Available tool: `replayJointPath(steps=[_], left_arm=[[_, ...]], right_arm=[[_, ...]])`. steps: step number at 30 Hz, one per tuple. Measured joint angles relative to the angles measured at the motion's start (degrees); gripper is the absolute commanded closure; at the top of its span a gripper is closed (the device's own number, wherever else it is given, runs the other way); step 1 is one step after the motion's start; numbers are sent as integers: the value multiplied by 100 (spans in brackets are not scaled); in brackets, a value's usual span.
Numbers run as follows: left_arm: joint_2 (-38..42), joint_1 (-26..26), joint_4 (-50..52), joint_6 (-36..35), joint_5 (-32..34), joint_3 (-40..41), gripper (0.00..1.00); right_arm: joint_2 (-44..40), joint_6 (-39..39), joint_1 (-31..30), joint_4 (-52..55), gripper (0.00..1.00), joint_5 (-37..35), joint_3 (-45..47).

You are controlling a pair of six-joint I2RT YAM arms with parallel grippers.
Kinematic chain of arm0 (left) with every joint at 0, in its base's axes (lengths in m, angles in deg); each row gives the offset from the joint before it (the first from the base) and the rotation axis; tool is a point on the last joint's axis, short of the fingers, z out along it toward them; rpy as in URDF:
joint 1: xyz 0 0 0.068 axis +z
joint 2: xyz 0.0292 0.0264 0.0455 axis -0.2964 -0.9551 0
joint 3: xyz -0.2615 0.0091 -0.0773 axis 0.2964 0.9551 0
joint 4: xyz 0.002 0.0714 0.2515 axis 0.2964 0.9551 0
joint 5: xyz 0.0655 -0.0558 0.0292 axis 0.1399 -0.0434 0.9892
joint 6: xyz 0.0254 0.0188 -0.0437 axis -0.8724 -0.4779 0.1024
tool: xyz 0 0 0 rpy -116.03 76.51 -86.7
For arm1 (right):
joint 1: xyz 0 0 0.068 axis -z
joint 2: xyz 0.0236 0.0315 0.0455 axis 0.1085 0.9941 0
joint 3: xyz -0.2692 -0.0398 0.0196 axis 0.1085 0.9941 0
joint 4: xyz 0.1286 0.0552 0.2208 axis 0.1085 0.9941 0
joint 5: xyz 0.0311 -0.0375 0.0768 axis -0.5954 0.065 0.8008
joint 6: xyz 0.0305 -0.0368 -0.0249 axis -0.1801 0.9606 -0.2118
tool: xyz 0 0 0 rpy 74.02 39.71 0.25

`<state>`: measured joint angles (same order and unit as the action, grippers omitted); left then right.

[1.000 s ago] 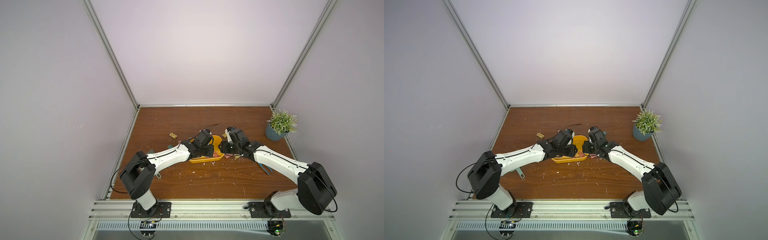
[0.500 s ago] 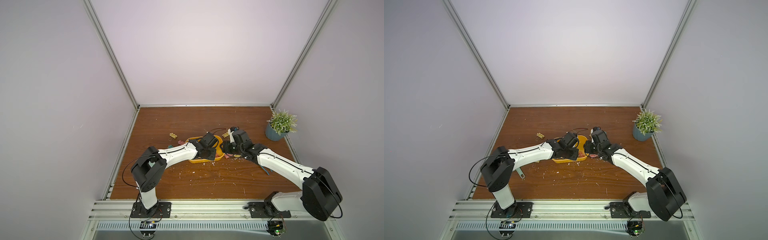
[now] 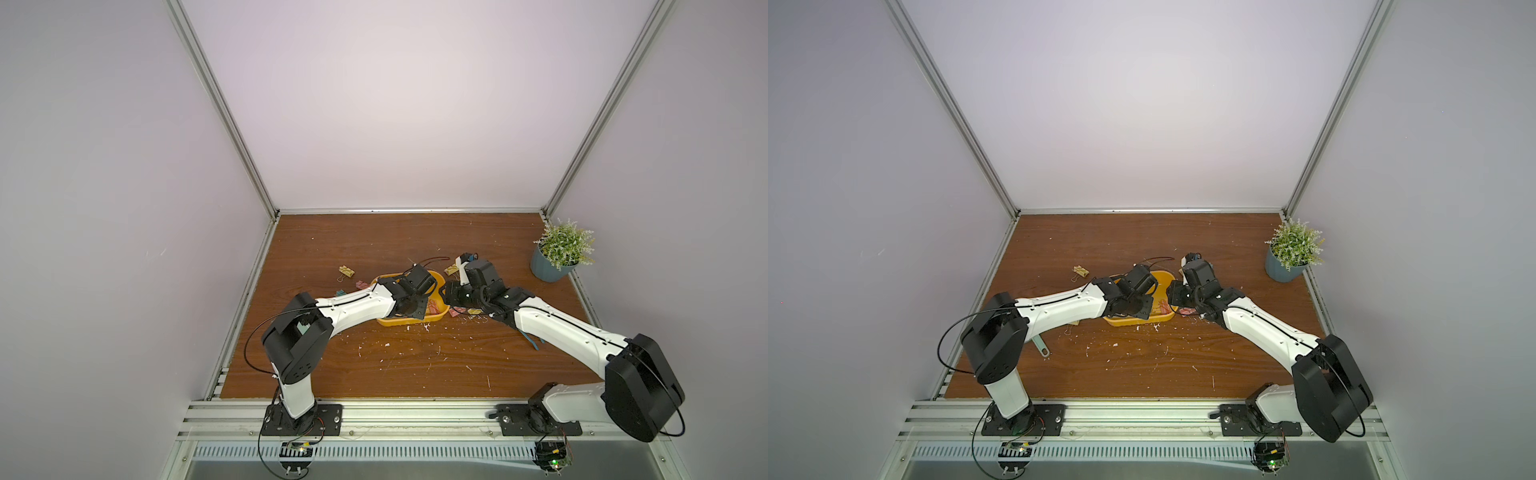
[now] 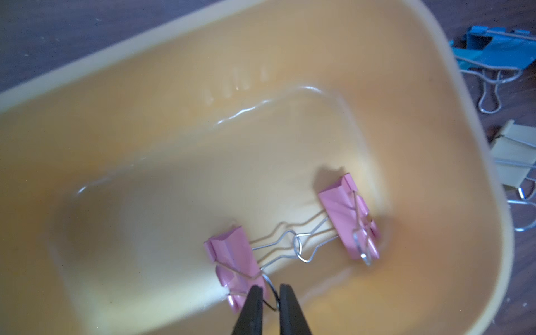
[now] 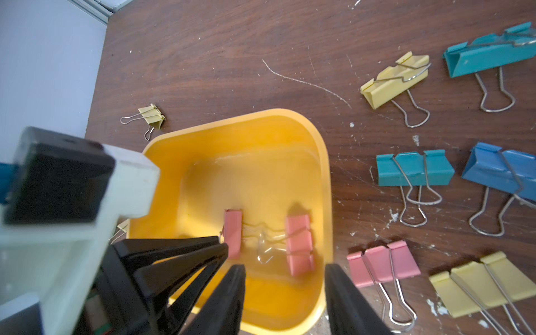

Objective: Take out the binder clips from the storage box
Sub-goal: Pick up the binder clip from the storage box, then place the binder clip at the center of the board.

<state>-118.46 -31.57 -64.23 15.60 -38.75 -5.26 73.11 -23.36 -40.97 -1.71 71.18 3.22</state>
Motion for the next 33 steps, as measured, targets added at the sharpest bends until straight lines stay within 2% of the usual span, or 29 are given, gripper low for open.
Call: replayJointPath(steps=[4, 13, 19, 25, 33], left_arm=[[188, 0, 72, 2, 212, 0, 96], [455, 0, 240, 4, 533, -2, 100], [898, 26, 203, 31, 728, 50, 100], [1978, 339, -426, 188, 623, 887, 100], [4065, 813, -1545, 872, 715, 2533, 100]], right_arm=[[2, 2, 0, -2, 49, 9, 0], [2, -20, 0, -9, 49, 37, 0], [0, -55, 0, -63, 49, 116, 0], [-2, -66, 2, -319, 48, 315, 15], [-7, -98, 0, -833, 48, 817, 190]])
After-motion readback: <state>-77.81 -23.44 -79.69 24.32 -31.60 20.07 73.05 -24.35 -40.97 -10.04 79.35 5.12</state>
